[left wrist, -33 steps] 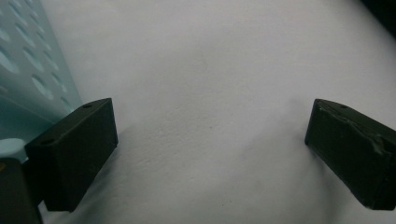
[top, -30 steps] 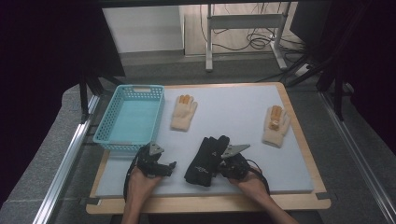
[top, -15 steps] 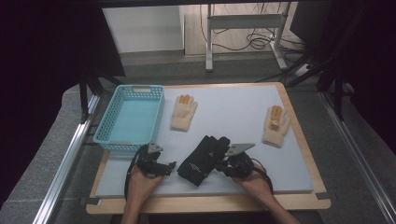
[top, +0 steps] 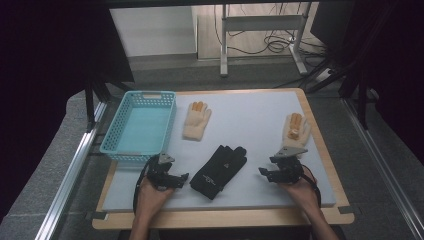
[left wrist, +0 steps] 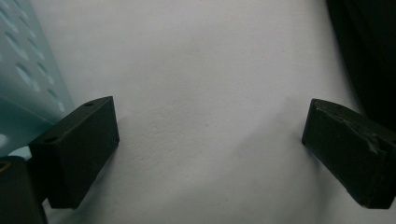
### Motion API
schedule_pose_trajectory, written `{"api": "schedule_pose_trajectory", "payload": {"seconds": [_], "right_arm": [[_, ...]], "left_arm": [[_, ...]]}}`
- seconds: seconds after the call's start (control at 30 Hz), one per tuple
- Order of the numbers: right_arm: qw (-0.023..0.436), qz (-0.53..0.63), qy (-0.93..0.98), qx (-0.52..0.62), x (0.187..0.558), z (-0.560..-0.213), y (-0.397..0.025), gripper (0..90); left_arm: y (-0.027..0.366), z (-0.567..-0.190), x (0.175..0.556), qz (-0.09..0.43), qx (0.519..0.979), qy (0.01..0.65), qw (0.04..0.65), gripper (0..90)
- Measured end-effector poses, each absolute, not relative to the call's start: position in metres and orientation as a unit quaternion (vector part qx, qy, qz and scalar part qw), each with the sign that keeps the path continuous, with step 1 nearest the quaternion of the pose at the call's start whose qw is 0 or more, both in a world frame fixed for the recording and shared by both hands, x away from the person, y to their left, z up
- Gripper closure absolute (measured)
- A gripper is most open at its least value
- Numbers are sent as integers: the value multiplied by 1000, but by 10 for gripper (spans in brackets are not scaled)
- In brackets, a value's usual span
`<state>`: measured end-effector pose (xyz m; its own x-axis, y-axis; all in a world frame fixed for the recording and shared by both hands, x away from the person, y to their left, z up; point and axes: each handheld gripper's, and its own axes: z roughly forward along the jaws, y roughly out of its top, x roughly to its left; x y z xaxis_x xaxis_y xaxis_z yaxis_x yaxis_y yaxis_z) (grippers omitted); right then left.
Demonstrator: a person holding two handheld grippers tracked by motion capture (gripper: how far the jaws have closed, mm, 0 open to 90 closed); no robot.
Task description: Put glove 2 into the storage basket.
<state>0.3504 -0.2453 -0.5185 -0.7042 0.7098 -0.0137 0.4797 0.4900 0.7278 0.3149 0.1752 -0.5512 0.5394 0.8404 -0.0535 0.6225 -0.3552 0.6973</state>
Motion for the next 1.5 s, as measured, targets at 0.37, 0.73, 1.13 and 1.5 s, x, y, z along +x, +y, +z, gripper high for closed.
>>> {"api": "schedule_pose_trajectory", "payload": {"seconds": [0.37, 0.73, 1.13, 1.5], "right_arm": [[183, 357, 843, 359, 351, -531, -253, 234], [184, 356, 842, 360, 351, -531, -253, 229], [185, 356, 842, 360, 351, -531, -253, 228], [185, 357, 842, 360, 351, -531, -253, 228]], "left_arm": [[175, -551, 314, 159, 808, 452, 343, 32], [171, -544, 311, 147, 809, 446, 353, 63], [146, -506, 310, 124, 809, 411, 402, 50], [86, -496, 325, 96, 842, 371, 379, 4]]}}
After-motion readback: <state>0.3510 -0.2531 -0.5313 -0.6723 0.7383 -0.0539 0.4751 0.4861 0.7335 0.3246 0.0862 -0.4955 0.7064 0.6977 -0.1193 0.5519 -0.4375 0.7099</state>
